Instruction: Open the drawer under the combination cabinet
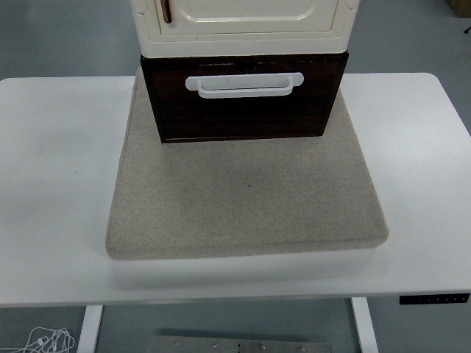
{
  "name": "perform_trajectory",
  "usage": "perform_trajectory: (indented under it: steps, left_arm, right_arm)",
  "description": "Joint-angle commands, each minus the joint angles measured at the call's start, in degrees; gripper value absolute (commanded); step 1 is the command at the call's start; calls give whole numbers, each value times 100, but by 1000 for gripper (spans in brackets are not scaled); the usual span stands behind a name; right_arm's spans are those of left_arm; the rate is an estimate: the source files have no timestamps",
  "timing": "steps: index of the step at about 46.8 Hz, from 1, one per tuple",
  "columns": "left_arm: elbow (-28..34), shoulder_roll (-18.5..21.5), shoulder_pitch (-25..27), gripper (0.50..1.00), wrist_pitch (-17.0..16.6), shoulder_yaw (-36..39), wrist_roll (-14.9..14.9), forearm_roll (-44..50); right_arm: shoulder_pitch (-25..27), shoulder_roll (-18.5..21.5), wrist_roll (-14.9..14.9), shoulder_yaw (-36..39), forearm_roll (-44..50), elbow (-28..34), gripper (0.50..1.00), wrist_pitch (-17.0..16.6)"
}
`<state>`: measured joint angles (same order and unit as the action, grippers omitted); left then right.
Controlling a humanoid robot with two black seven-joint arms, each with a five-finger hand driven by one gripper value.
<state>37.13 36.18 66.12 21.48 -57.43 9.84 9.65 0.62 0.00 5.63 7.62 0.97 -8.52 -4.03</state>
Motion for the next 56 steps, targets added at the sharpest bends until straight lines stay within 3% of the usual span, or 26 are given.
perform_trajectory:
  steps: [1,8,24,41,56]
  left_arm:
    - [145,196,287,1000,-64,187,-9,-7]
    - [409,451,1104,1000,-302,908,-9,2]
    - [919,531,2564,1000,-319,2323,-9,-7]
    - [2377,513,2766,1000,-697,3106,-9,-77]
    - [3695,539,2801,1000,-891,3721,-9,-929]
  right_arm:
    - [0,0,0,2,-1,-1,926,7]
    - [0,0,0,2,-1,-1,928,7]
    - [0,0,0,-6,-1,-1,926,-2]
    - [0,0,0,-6,-1,-1,928,-2]
    - [0,0,0,2,-1,-1,926,7]
